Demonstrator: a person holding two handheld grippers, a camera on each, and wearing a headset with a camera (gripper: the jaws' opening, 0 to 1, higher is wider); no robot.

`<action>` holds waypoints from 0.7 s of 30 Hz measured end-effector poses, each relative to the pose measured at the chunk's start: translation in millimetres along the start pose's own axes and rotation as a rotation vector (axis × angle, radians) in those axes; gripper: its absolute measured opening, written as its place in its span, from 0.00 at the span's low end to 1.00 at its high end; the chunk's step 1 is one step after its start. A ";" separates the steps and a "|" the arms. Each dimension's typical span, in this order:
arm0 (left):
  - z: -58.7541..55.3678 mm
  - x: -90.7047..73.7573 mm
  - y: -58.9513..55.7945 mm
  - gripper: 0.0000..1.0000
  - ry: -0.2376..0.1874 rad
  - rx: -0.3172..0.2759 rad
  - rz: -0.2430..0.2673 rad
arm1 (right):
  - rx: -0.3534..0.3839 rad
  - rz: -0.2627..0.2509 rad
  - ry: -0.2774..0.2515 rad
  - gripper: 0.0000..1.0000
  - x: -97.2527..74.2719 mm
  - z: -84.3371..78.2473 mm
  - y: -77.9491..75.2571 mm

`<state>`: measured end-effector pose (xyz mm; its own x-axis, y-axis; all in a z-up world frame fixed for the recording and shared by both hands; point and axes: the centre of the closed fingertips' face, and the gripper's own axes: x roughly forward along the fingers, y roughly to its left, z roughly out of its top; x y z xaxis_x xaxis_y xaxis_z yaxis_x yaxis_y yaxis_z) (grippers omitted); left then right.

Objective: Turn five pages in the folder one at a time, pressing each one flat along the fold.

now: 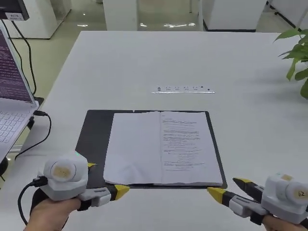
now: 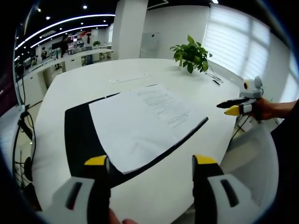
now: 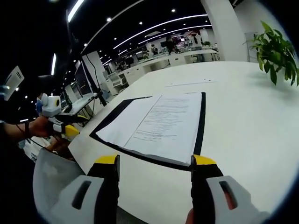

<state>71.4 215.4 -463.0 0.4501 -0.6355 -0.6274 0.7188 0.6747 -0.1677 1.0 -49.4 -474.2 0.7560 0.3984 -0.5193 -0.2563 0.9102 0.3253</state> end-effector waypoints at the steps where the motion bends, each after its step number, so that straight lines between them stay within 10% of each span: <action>1: 2.0 2.5 -2.3 0.71 0.001 0.004 -0.006 | 0.000 -0.001 0.001 0.60 -1.0 -0.3 -0.3; 21: 33.1 50.6 -55.6 0.71 0.026 0.082 -0.109 | 0.006 -0.001 0.021 0.60 -7.6 -10.8 -10.9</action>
<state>71.7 133.3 -460.3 0.3537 -0.6928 -0.6284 0.8043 0.5683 -0.1738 -8.4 -61.1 -482.3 0.7435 0.3994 -0.5364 -0.2516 0.9102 0.3290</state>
